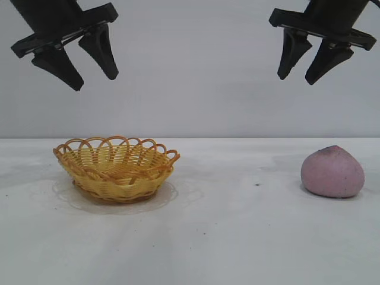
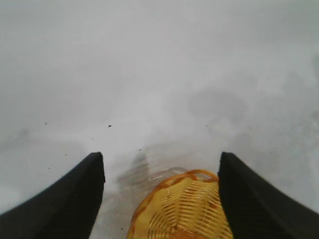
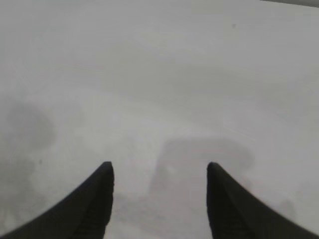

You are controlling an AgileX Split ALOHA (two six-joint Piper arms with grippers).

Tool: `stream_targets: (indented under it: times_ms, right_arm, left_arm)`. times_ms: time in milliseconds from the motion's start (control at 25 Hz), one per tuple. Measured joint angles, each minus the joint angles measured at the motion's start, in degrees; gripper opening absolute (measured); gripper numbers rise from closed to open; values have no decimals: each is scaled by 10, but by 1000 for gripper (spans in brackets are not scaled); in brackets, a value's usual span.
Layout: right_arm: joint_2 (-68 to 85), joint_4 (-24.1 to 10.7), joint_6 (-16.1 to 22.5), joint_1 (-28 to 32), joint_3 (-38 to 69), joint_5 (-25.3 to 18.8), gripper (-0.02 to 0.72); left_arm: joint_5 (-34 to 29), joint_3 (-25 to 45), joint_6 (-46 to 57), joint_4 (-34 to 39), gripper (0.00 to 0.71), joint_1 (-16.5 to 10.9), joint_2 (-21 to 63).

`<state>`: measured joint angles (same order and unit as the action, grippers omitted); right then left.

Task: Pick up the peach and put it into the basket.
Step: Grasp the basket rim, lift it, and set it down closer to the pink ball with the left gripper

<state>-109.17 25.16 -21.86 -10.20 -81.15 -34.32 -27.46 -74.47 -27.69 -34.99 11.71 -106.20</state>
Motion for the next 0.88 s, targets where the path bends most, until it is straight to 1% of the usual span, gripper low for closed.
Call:
stream_targets:
  times_ms: [520,640,760,880]
  right_arm:
    - [0,0,-1,0,0,0,358]
    - [0,0,-5,0,0,0,358]
    - [0,0,-9,0,0,-1,358]
    - [0,0,-11,0,0,-1,358]
  left_arm:
    - [0,0,0,-1,440,0,0]
    - [-9,0,-8,4,440,0,0]
    - [-41,-12,-18,34,440,0,-3]
    - [-107,-53,-25,66,440,0,-25]
